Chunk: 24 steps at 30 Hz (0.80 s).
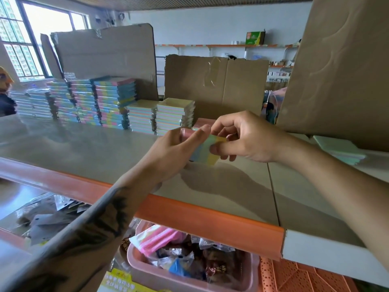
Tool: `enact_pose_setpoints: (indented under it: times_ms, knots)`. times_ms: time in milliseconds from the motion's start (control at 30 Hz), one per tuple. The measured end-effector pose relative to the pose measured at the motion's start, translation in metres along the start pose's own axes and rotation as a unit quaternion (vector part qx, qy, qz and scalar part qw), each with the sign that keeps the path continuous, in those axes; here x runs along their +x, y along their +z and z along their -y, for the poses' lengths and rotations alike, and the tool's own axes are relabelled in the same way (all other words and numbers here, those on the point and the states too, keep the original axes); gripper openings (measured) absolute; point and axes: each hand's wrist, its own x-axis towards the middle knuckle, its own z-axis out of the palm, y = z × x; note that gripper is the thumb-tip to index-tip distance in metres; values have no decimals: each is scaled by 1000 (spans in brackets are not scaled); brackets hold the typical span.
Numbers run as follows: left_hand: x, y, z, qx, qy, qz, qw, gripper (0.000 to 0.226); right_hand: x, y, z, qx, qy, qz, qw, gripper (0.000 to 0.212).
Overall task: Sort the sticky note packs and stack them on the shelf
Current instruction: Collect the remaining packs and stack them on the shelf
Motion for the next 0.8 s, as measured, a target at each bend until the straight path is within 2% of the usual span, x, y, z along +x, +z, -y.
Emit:
enact_pose_setpoints:
  times_ms: [67, 133, 233, 333, 433, 533, 633, 733, 800]
  knots:
    - [-2, 0, -5, -27, 17, -9, 999, 77, 0, 1, 3, 17, -2, -29, 999, 14]
    - [-2, 0, -6, -72, 7, -52, 996, 73, 0, -1, 5, 68, 10, -64, 996, 13]
    - [2, -4, -1, -105, -15, -126, 986, 74, -2, 1, 6, 231, 38, -84, 969, 19]
    - [4, -8, 0, -129, 10, -118, 985, 61, -4, 8, 5, 341, 48, -82, 935, 43]
    - [6, -6, 0, -137, 54, -102, 984, 42, -3, 14, 1, 363, 55, -70, 928, 43]
    - [7, -5, 2, -142, 49, -104, 983, 32, -3, 19, -6, 316, 81, -83, 942, 44]
    - [7, -8, 1, -151, 54, -112, 981, 30, -3, 20, -7, 190, 85, -121, 971, 46]
    - [6, -13, 1, -165, 57, -119, 977, 39, -3, 21, -6, 76, 45, -169, 982, 63]
    - [8, -16, 4, -190, 54, -114, 974, 48, -3, 23, -8, 28, -1, -191, 981, 67]
